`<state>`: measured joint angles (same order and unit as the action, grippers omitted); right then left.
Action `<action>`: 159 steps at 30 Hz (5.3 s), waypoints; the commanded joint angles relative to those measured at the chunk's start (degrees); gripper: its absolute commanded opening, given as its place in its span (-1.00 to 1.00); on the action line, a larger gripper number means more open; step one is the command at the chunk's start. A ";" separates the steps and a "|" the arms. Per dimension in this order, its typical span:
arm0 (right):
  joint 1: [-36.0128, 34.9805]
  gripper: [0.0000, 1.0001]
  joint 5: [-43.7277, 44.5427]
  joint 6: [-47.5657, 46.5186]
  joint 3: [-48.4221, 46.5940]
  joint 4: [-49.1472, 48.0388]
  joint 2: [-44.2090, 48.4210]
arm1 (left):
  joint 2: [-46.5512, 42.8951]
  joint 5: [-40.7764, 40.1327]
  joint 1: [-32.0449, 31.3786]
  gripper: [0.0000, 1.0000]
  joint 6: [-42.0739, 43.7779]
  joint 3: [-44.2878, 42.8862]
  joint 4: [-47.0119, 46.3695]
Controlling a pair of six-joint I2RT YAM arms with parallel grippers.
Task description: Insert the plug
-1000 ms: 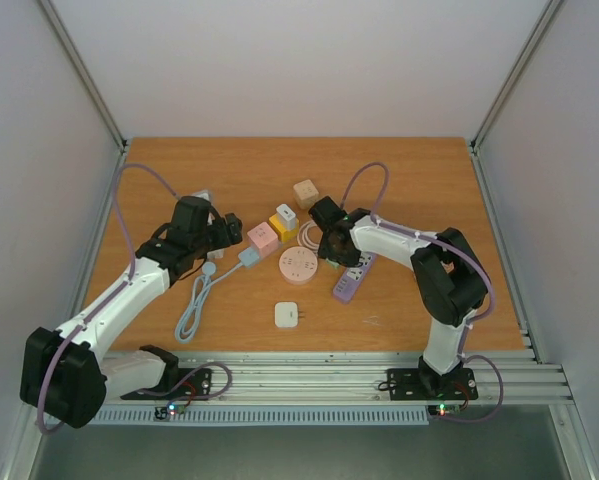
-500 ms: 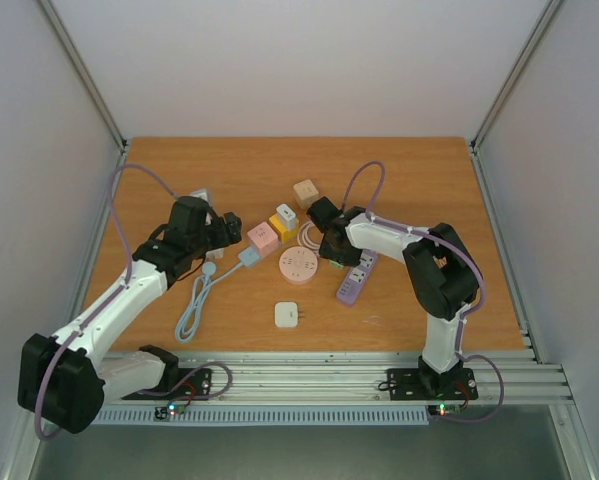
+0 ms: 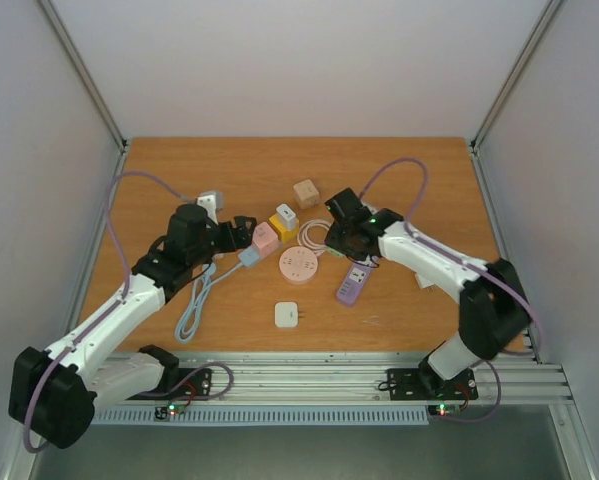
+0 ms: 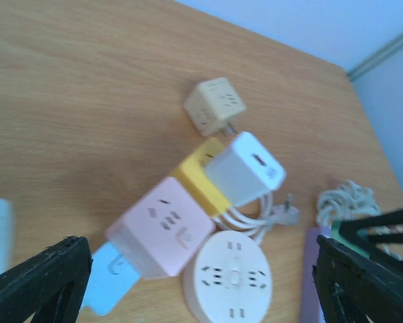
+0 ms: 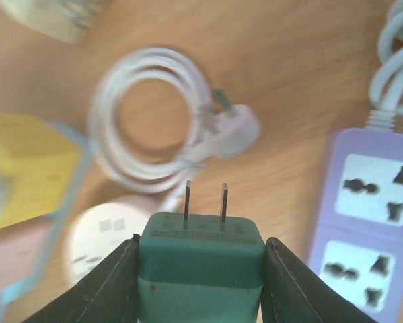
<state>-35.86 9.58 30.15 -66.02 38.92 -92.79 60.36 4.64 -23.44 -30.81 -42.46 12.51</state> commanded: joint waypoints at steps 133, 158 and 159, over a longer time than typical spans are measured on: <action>11.60 0.74 -21.28 -17.05 11.17 -2.19 26.61 | 42.62 11.35 0.68 -0.99 57.99 -43.43 44.54; 11.69 0.74 -20.32 -17.43 11.01 -1.76 25.44 | 44.36 8.67 -0.31 -0.99 55.87 -33.65 38.55; 11.69 0.74 -20.23 -17.53 10.92 -1.62 25.29 | 44.20 8.34 -0.37 -0.99 55.82 -32.77 37.65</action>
<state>-24.62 -11.44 13.02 -54.76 37.34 -66.83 101.16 16.23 -23.00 25.96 -81.34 49.06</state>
